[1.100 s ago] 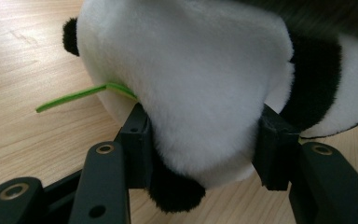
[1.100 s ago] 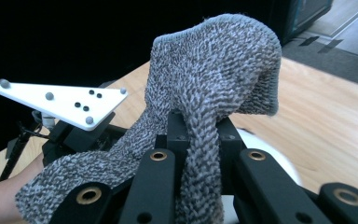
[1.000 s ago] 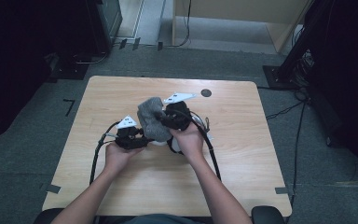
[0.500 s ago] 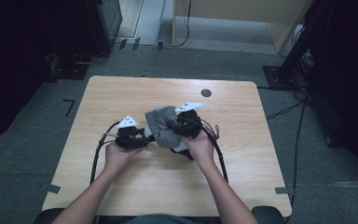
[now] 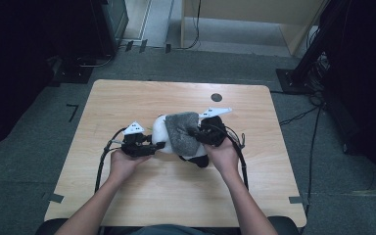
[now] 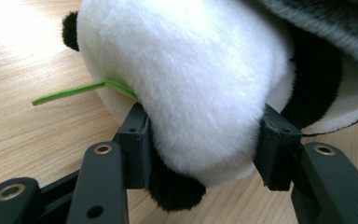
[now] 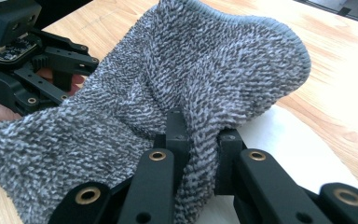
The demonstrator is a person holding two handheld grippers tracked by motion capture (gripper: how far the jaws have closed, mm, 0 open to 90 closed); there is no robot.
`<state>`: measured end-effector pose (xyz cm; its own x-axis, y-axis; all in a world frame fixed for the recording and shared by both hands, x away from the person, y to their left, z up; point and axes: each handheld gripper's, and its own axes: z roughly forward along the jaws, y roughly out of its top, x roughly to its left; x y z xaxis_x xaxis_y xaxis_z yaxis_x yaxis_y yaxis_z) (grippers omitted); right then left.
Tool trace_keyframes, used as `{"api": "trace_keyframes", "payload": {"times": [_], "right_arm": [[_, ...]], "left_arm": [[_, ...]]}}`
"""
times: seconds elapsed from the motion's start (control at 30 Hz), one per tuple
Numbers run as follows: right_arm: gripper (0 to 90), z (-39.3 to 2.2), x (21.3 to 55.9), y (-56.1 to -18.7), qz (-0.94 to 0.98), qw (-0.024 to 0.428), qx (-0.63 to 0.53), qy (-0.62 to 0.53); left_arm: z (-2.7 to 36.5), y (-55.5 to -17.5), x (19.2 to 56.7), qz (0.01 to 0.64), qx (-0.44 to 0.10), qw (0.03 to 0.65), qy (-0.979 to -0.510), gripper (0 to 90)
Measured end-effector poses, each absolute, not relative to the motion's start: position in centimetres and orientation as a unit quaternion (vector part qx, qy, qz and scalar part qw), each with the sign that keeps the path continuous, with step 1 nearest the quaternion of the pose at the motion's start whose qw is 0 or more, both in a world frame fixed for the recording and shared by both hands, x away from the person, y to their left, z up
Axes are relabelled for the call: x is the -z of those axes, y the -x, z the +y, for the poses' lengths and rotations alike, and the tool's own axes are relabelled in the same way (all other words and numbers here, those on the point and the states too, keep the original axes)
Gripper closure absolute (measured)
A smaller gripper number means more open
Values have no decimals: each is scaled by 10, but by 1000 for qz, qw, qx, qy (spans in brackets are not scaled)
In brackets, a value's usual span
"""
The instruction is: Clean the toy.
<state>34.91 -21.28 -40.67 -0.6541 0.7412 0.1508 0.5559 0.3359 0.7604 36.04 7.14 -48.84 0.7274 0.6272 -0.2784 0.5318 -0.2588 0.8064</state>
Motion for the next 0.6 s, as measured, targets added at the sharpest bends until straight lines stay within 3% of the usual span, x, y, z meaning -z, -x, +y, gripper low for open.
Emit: {"api": "trace_keyframes", "payload": {"times": [0.43, 0.6], "right_arm": [[820, -251, 400, -342, 791, 122, -419, -429], [819, -268, 398, -340, 784, 147, -409, -443]], "left_arm": [[72, -361, 488, 368, -48, 487, -791, 467], [72, -361, 489, 367, -49, 489, -790, 465]]}}
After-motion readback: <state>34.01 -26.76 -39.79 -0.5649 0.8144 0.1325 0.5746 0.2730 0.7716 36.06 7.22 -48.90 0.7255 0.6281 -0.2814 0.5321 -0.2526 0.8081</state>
